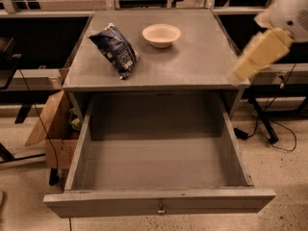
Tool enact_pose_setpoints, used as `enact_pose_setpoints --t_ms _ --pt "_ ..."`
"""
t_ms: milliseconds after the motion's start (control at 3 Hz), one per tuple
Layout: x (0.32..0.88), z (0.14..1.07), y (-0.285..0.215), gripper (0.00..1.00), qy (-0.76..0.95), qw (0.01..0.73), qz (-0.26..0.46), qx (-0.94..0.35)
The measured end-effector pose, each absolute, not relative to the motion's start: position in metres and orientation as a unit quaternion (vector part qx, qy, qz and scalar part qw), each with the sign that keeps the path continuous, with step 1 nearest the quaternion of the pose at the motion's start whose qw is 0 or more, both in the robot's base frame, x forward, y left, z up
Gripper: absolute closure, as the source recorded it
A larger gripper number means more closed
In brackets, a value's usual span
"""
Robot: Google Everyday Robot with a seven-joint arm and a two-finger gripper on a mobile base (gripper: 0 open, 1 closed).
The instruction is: Place blue chip bag into top drawer
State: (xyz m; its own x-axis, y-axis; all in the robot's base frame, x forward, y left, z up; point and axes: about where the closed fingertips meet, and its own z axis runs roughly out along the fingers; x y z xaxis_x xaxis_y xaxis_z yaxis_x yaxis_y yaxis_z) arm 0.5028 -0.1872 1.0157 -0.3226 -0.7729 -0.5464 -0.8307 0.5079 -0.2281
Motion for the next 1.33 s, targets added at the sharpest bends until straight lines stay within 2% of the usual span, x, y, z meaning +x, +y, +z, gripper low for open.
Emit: enact_pose_setpoints --t_ms 667,1333 --pt "0.629 1.095 -0.08 0.0 0.796 0.416 0.134 -0.419" --pt "0.632 1.125 -0.058 0.0 0.778 0.442 0.146 -0.421"
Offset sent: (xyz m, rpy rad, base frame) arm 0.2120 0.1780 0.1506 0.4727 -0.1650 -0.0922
